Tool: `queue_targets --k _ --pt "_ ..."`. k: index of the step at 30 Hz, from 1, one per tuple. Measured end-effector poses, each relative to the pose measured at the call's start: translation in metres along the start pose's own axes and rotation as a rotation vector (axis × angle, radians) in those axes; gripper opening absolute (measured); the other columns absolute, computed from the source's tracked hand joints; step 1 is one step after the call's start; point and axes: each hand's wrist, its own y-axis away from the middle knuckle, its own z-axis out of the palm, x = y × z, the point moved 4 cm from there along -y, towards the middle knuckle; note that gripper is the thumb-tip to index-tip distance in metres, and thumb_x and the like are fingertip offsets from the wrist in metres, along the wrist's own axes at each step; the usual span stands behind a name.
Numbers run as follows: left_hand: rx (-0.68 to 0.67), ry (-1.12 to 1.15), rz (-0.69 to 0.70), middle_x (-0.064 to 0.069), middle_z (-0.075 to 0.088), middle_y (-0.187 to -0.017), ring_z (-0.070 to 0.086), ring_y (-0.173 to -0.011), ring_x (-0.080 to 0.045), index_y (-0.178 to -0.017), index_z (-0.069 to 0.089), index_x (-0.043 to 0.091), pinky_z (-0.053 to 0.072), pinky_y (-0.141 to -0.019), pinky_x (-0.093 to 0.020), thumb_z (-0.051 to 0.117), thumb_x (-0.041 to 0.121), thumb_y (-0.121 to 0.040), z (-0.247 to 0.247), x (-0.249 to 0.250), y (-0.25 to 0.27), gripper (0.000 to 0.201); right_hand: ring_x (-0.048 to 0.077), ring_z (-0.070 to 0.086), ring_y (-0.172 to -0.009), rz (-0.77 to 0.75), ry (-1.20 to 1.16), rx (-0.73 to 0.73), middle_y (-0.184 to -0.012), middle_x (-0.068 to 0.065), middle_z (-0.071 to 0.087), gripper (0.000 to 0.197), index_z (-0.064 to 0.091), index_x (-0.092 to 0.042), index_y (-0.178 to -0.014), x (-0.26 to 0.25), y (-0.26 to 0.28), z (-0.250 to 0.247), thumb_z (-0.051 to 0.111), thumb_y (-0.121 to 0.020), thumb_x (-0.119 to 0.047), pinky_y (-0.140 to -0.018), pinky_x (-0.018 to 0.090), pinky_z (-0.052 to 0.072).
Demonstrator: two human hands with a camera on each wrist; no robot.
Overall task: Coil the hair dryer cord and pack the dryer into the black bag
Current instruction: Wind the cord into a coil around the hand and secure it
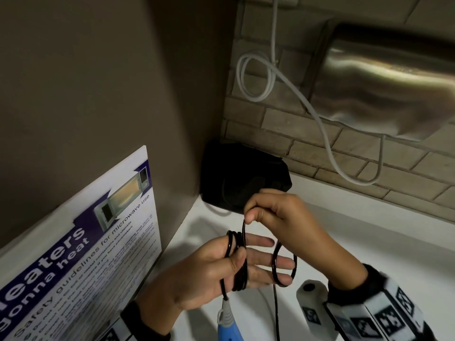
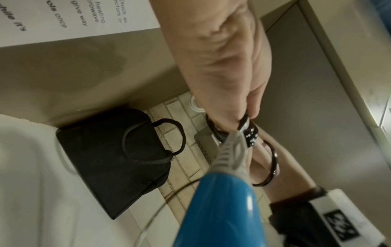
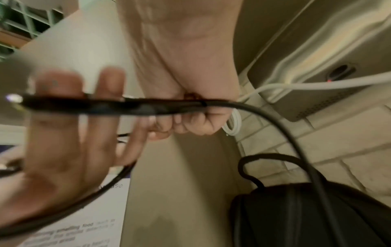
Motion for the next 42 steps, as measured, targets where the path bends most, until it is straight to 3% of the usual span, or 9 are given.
queue_targets --k 7,12,21,24,26,28,31,35,42 --pt "0.087 -0.089 -0.041 -0.022 0.055 -0.134 0.053 -0.123 -0.039 -0.115 0.052 0.001 0.037 -0.108 -0.052 0.042 0.006 -0.097 0.0 -0.001 0.001 0.021 0.005 0.058 -0.075 0.009 -0.023 -0.084 -0.073 -0.014 0.059 0.016 0.063 -0.033 -0.07 0.03 -0.013 0.016 0.064 -0.085 -0.031 -0.066 0.015 0.043" --pt "0.097 -0.016 -0.092 -0.025 0.058 -0.128 0.06 -0.114 -0.041 -0.098 0.065 0.009 0.051 -0.095 -0.042 0.041 -0.001 -0.094 0.007 -0.001 0.002 0.026 0.0 0.053 -0.069 -0.032 0.141 -0.085 -0.069 -0.019 0.052 0.035 0.057 -0.031 -0.073 0.037 -0.015 0.02 0.038 -0.081 -0.06 -0.063 0.033 0.048" --pt "-0.028 -0.005 -0.087 -0.016 0.057 -0.134 0.065 -0.109 -0.031 -0.135 0.049 0.016 0.047 -0.1 -0.044 0.038 0.007 -0.098 0.015 0.008 0.004 0.04 0.007 0.056 -0.066 0.031 0.199 -0.168 -0.07 -0.012 0.057 0.037 0.053 -0.026 -0.077 0.055 0.0 0.037 0.032 -0.089 -0.055 -0.06 0.039 0.051" --pt "-0.049 0.037 0.006 -0.011 0.05 -0.142 0.056 -0.121 -0.034 -0.142 0.039 0.024 0.043 -0.104 -0.041 0.036 0.005 -0.099 0.019 0.003 -0.001 0.047 0.026 0.066 -0.094 0.537 0.255 -0.056 -0.097 -0.02 0.067 0.004 0.053 -0.048 -0.086 0.07 0.003 0.054 0.052 -0.089 -0.051 -0.074 0.026 0.054" --pt "-0.022 0.047 0.077 -0.008 0.044 -0.148 0.046 -0.13 -0.036 -0.146 0.03 0.026 0.038 -0.109 -0.041 0.034 0.002 -0.099 0.016 0.003 -0.003 0.053 0.014 0.056 -0.116 0.808 0.67 0.267 -0.142 -0.004 0.046 0.027 0.043 -0.047 -0.123 0.085 0.015 0.068 0.039 -0.098 -0.038 -0.089 0.021 0.046" --pt "0.02 0.06 0.137 -0.003 0.039 -0.151 0.043 -0.134 -0.034 -0.148 0.022 0.027 0.033 -0.113 -0.04 0.033 0.001 -0.098 0.01 0.004 -0.003 0.057 -0.004 0.045 -0.11 0.596 0.517 -0.2 -0.155 0.02 0.023 0.039 0.035 -0.046 -0.127 0.083 0.025 0.084 0.011 -0.097 -0.043 -0.079 0.003 0.037" --pt "0.128 0.112 0.22 0.003 0.039 -0.151 0.044 -0.133 -0.031 -0.147 0.025 0.03 0.033 -0.112 -0.038 0.039 0.002 -0.094 -0.005 0.005 -0.002 0.061 0.026 0.062 -0.098 0.234 0.476 -0.513 -0.118 0.02 0.062 0.051 0.054 -0.013 -0.12 0.066 0.053 0.104 0.02 -0.099 -0.045 -0.06 0.02 0.036" --pt "0.321 0.203 0.288 0.005 0.046 -0.146 0.051 -0.128 -0.029 -0.142 0.035 0.031 0.041 -0.106 -0.037 0.044 -0.001 -0.086 -0.028 0.001 -0.004 0.065 0.028 0.065 -0.083 0.116 0.489 -0.525 -0.09 0.006 0.071 0.016 0.05 -0.027 -0.106 0.045 0.069 0.098 0.039 -0.097 -0.036 -0.072 0.034 0.049" --pt "0.481 0.177 0.279 0.003 0.052 -0.142 0.057 -0.122 -0.028 -0.141 0.038 0.026 0.044 -0.101 -0.037 0.037 -0.007 -0.093 -0.047 -0.003 -0.006 0.059 0.028 0.065 -0.089 0.217 0.493 -0.542 -0.089 0.007 0.069 0.043 0.051 -0.027 -0.112 0.007 0.097 0.058 0.022 -0.087 -0.047 -0.088 0.037 0.042"
